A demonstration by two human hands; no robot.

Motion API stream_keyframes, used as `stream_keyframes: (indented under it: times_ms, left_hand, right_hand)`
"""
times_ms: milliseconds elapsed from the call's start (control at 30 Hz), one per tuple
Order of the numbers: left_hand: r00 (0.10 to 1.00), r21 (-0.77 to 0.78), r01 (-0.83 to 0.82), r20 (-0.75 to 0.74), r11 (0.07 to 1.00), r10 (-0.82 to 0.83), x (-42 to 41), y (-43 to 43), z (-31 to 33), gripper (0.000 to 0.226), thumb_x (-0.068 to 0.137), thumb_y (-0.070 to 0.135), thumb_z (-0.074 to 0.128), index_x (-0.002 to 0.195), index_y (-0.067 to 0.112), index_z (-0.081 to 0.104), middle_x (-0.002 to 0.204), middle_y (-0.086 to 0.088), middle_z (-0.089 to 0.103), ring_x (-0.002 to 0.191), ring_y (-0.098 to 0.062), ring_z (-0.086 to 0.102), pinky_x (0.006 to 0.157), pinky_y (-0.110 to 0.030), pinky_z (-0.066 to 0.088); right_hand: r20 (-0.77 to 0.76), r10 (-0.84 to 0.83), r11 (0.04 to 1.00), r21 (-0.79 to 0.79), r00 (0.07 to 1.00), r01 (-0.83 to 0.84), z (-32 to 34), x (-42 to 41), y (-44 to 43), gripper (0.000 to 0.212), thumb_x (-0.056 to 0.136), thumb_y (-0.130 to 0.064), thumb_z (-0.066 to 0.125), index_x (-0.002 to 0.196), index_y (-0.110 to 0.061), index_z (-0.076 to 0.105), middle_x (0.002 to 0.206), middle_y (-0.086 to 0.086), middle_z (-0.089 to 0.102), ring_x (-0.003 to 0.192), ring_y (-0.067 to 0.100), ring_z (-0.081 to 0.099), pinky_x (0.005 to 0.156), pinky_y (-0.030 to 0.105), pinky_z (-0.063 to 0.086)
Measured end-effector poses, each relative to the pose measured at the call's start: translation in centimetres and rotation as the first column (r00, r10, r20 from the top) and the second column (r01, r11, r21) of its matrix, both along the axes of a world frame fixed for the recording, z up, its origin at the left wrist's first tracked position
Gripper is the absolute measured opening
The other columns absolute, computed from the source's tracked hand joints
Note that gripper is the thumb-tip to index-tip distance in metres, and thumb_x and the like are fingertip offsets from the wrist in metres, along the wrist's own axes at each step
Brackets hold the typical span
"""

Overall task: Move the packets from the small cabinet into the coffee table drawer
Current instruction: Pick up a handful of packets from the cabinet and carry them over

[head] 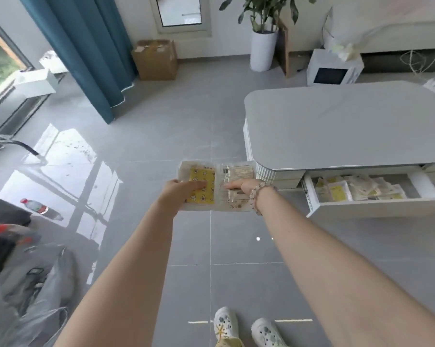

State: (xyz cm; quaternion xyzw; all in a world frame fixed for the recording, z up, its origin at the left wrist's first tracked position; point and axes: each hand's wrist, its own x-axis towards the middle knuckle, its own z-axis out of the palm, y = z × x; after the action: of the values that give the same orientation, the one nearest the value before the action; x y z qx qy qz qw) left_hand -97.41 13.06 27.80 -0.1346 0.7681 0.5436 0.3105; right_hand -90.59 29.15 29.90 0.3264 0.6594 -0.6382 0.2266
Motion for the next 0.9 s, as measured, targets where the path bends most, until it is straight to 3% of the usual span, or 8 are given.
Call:
stream_keyframes:
  times_ms: [100, 233, 367, 567, 667, 767, 833, 900]
  left_hand:
    - [0.995, 0.000, 0.094, 0.015, 0.996, -0.094, -0.7, 2.2, -0.4, 0.033, 0.075, 0.022, 0.079, 0.103, 0.009, 0.065, 0.092, -0.007, 0.071, 0.072, -0.018, 0.066, 0.062, -0.025, 0.052]
    - [0.972, 0.021, 0.234, 0.029, 0.972, -0.234, -0.8, 5.8, -0.9, 0.040, 0.074, 0.021, 0.080, 0.109, 0.006, 0.066, 0.100, -0.009, 0.072, 0.085, -0.023, 0.070, 0.074, -0.030, 0.056]
    - [0.933, 0.031, 0.358, 0.034, 0.933, -0.359, 0.3, 10.0, -1.0, 0.039, 0.074, 0.020, 0.080, 0.107, 0.006, 0.064, 0.098, -0.010, 0.071, 0.077, -0.021, 0.068, 0.072, -0.030, 0.056]
    - [0.861, 0.037, 0.507, 0.035, 0.861, -0.508, 2.9, 16.9, -1.5, 0.042, 0.073, 0.022, 0.081, 0.108, 0.007, 0.064, 0.099, -0.009, 0.072, 0.089, -0.025, 0.070, 0.087, -0.037, 0.055]
    - [0.820, 0.020, 0.570, 0.042, 0.821, -0.570, 4.3, 20.0, -1.6, 0.040, 0.072, 0.023, 0.081, 0.106, 0.009, 0.065, 0.099, -0.009, 0.072, 0.091, -0.026, 0.070, 0.087, -0.036, 0.055]
    - [0.791, 0.002, 0.611, 0.033, 0.791, -0.611, 5.0, 23.1, -1.2, 0.035, 0.072, 0.023, 0.081, 0.102, 0.010, 0.067, 0.099, -0.009, 0.073, 0.091, -0.026, 0.070, 0.085, -0.036, 0.056]
    - [0.778, -0.010, 0.629, 0.022, 0.778, -0.628, 5.1, 25.1, -0.7, 0.030, 0.073, 0.023, 0.081, 0.098, 0.011, 0.068, 0.097, -0.008, 0.073, 0.087, -0.025, 0.070, 0.079, -0.034, 0.057]
    - [0.774, -0.004, 0.633, 0.004, 0.774, -0.633, 5.1, 27.2, -0.4, 0.025, 0.073, 0.022, 0.081, 0.092, 0.012, 0.067, 0.095, -0.008, 0.073, 0.085, -0.024, 0.070, 0.077, -0.032, 0.056]
  right_hand:
    - [-0.012, -0.073, 0.997, 0.015, 0.997, 0.073, 0.1, 1.0, 1.4, 0.040, 0.095, -0.021, 0.055, 0.133, -0.010, 0.053, 0.144, 0.000, 0.046, 0.138, 0.015, 0.033, 0.111, 0.033, 0.021]
    - [0.001, -0.199, 0.979, 0.046, 0.980, 0.198, 0.2, 3.3, 3.6, 0.043, 0.095, -0.022, 0.056, 0.136, -0.012, 0.050, 0.147, 0.002, 0.042, 0.138, 0.016, 0.033, 0.109, 0.030, 0.024]
    - [0.008, -0.309, 0.949, 0.072, 0.951, 0.308, 0.7, 6.5, 6.1, 0.045, 0.096, -0.020, 0.054, 0.138, -0.008, 0.046, 0.149, 0.006, 0.038, 0.140, 0.019, 0.029, 0.110, 0.028, 0.023]
    - [0.024, -0.515, 0.855, 0.090, 0.857, 0.512, 0.4, 11.0, 10.6, 0.048, 0.094, -0.024, 0.058, 0.137, -0.008, 0.048, 0.147, 0.005, 0.041, 0.138, 0.019, 0.034, 0.106, 0.026, 0.029]
    - [0.054, -0.625, 0.779, 0.113, 0.779, 0.617, -0.3, 12.8, 12.9, 0.053, 0.088, -0.028, 0.066, 0.133, -0.004, 0.051, 0.141, 0.006, 0.047, 0.129, 0.021, 0.044, 0.091, 0.025, 0.034]
    - [0.046, -0.699, 0.714, 0.103, 0.714, 0.692, -0.7, 13.4, 15.1, 0.055, 0.083, -0.030, 0.071, 0.129, -0.005, 0.054, 0.134, 0.007, 0.054, 0.113, 0.021, 0.053, 0.086, 0.027, 0.040]
    - [0.035, -0.717, 0.696, 0.078, 0.696, 0.714, -0.8, 13.7, 17.1, 0.054, 0.082, -0.029, 0.072, 0.128, -0.006, 0.056, 0.132, 0.008, 0.057, 0.106, 0.020, 0.058, 0.089, 0.030, 0.046]
    - [0.033, -0.706, 0.708, 0.065, 0.707, 0.703, -0.3, 14.1, 18.9, 0.056, 0.086, -0.029, 0.068, 0.132, -0.003, 0.051, 0.130, 0.009, 0.055, 0.087, 0.017, 0.058, 0.077, 0.026, 0.049]
